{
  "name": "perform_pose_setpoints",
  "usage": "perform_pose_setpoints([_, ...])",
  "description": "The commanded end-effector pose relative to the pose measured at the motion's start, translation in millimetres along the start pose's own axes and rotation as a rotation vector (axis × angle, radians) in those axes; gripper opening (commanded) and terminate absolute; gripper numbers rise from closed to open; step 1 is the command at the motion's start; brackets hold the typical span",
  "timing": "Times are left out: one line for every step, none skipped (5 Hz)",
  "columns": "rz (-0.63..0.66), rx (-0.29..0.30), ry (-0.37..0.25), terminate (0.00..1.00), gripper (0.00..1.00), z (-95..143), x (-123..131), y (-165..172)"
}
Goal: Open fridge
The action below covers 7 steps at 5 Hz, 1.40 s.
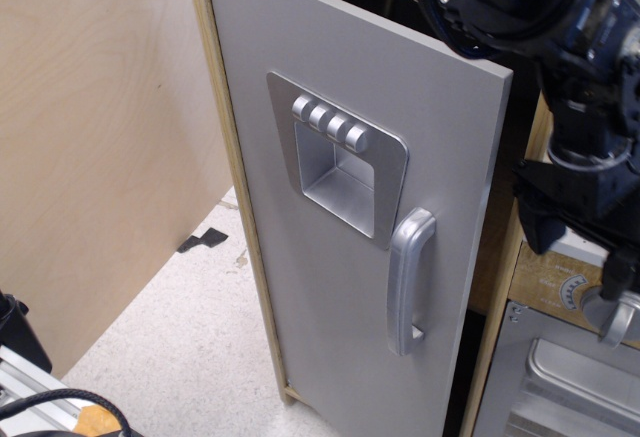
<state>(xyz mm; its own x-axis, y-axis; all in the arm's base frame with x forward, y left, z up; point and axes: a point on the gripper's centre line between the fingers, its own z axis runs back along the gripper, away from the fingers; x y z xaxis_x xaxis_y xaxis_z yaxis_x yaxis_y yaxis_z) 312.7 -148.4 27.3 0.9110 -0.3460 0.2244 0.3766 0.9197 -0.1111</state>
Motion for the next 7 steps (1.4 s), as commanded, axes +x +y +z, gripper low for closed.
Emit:
perform_pose_setpoints([0.025,0.099,-0.083,0.00,1.00,17.6,6.5,29.3])
perform_pose_setpoints([0.072,0.146,-0.059,0.00,1.00,25.1,-2.5,31.0])
perform_pose_setpoints([0.142,0.151,0.006,0.00,1.00,37.8,-18.6,20.5])
perform_pose_setpoints([0.208,0.156,0.046,0.00,1.00,50.5,-36.5,7.7])
perform_pose_setpoints([0.270,0.151,0.092,0.00,1.00,64.2,-48.0,2.2])
perform_pose_setpoints([0.274,0.135,0.123,0.00,1.00,70.4,-66.6,11.7])
perform_pose_setpoints([0.276,0.110,0.177,0.00,1.00,78.0,-87.1,32.8])
